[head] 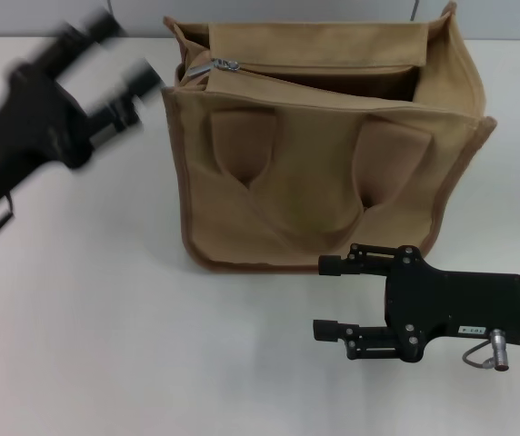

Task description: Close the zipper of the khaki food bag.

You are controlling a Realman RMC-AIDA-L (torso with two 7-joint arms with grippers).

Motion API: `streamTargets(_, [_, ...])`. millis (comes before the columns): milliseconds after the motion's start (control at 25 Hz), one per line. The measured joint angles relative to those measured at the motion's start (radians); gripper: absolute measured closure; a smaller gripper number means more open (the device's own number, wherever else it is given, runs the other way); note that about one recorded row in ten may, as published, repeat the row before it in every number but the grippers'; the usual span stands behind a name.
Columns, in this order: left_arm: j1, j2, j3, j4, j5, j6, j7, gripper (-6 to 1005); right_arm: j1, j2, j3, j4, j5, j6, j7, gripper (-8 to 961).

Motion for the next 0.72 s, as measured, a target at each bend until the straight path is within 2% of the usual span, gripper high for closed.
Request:
streamTargets(40, [0.0, 0.0, 0.0, 0.0, 0.0, 0.0, 0.0, 234, -0.001, 0.0, 0.0, 0.0, 0.0, 0.0, 0.0, 211])
streamTargets(80, [0.007, 0.0, 0.0, -0.035, -0.169, -0.054, 0.04, 234, -0.001, 0.0, 0.0, 0.0, 0.0, 0.0, 0.0, 211])
streamTargets(120, [0.007, 0.0, 0.0, -0.035, -0.169, -0.054, 0.04, 235, -0.001, 0.0, 0.0, 0.0, 0.0, 0.0, 0.0, 211])
streamTargets(160, [0.01, 0.0, 0.0, -0.04, -0.2, -0.116, 0.072, 235, -0.002, 0.0, 0.0, 0.0, 0.0, 0.0, 0.0, 211])
streamTargets(280, [0.01, 0.0, 0.0, -0.04, -0.2, -0.116, 0.072, 237, -0.003, 0.001, 0.0, 0.0, 0.0, 0.0, 0.0, 211])
streamTargets(320, [0.015, 0.003, 0.004, -0.039, -0.209, -0.2, 0.11, 238, -0.003, 0.001, 0.0, 0.0, 0.0, 0.0, 0.0, 211])
streamTargets(360, [0.028, 0.011, 0.022, -0.015, -0.147, -0.335, 0.17, 238, -0.003, 0.001, 0.0, 0.0, 0.0, 0.0, -0.001, 211])
streamTargets(520, [0.032, 0.012, 0.024, 0.017, -0.028, -0.362, 0.189, 241, -0.004, 0.001, 0.0, 0.0, 0.0, 0.0, -0.001, 210])
streamTargets(720, [0.008, 0.004, 0.025, 0.027, 0.025, -0.398, 0.209, 244, -0.007, 0.0, 0.0, 0.0, 0.0, 0.0, -0.001, 210])
